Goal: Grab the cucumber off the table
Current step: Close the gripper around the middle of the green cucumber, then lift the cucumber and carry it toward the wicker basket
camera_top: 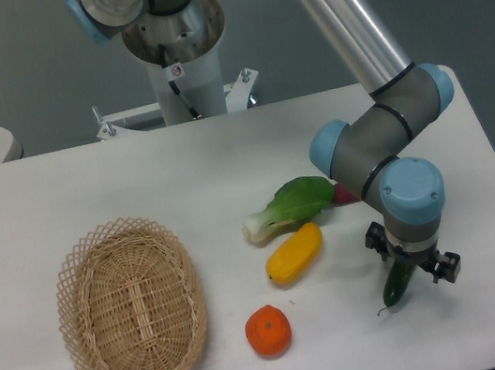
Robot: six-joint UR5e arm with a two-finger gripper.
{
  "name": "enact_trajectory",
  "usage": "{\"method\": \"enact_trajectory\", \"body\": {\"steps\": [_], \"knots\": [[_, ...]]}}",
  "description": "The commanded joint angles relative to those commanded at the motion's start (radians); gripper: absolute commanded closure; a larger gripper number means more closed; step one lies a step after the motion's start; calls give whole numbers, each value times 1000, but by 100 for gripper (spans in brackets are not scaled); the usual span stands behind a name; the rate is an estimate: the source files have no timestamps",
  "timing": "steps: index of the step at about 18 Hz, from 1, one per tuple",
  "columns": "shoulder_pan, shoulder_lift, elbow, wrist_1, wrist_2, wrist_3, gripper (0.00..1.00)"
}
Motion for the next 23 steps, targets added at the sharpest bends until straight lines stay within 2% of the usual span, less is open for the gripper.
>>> {"method": "enact_trajectory", "body": {"steps": [2, 12, 16, 20, 23], "knots": [[0, 0, -2, 2, 0, 0, 67], [0, 15, 21, -5, 2, 2, 72], [-20, 70, 17, -24, 3, -2, 72], [-77, 153, -2, -81, -5, -14, 72], [-120, 212, -5, -164, -9, -56, 71]]}}
